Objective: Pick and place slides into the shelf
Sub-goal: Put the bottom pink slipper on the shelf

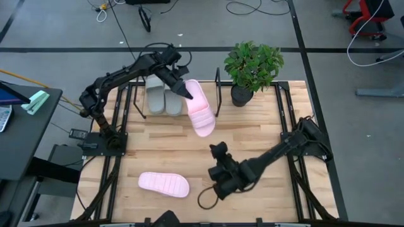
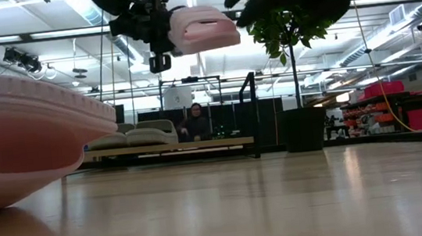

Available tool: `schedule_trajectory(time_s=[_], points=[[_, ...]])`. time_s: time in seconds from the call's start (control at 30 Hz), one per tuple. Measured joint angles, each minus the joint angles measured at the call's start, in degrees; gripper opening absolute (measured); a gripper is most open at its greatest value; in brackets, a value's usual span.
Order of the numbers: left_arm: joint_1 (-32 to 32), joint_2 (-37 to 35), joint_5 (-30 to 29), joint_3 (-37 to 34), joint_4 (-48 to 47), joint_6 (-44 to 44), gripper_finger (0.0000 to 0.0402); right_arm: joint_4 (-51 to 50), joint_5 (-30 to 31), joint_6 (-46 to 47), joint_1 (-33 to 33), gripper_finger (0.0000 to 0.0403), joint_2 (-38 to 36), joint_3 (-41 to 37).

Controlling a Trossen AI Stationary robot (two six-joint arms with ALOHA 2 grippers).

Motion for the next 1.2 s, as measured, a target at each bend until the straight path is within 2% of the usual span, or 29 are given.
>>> schedule_trajectory(time_s=[0.17,0.37,0.57,0.77,0.9,1.03,1.2], points=[[-0.4,0.0,0.1,0.0,-0.5,0.3,0.0087,1.9,0.9,-6.4,-1.9,0.0172,0.0,0.0],[-1.5,0.0,1.1,0.0,-0.5,1.1,0.0076,3.2,-1.6,-7.0,-4.3,0.0172,0.0,0.0],[-3.6,0.0,2.8,0.0,-0.4,1.3,0.0091,3.3,-1.9,-8.4,-7.2,0.0172,0.0,0.0],[-5.5,-0.1,3.1,0.0,-0.4,1.5,0.0076,5.0,-4.4,-8.4,-9.1,0.0170,0.0,0.0],[-5.5,-0.1,3.6,0.0,-0.5,1.8,0.0093,7.7,-4.6,-8.3,-9.2,0.0130,0.0,0.0],[-5.0,-0.3,4.0,0.0,0.3,2.0,0.0137,8.1,-4.1,-7.9,-9.3,0.0037,0.0,0.0],[-3.1,-0.3,4.3,0.0,1.8,2.2,0.0174,8.1,-3.0,-4.6,-9.1,0.0031,0.0,0.0]])
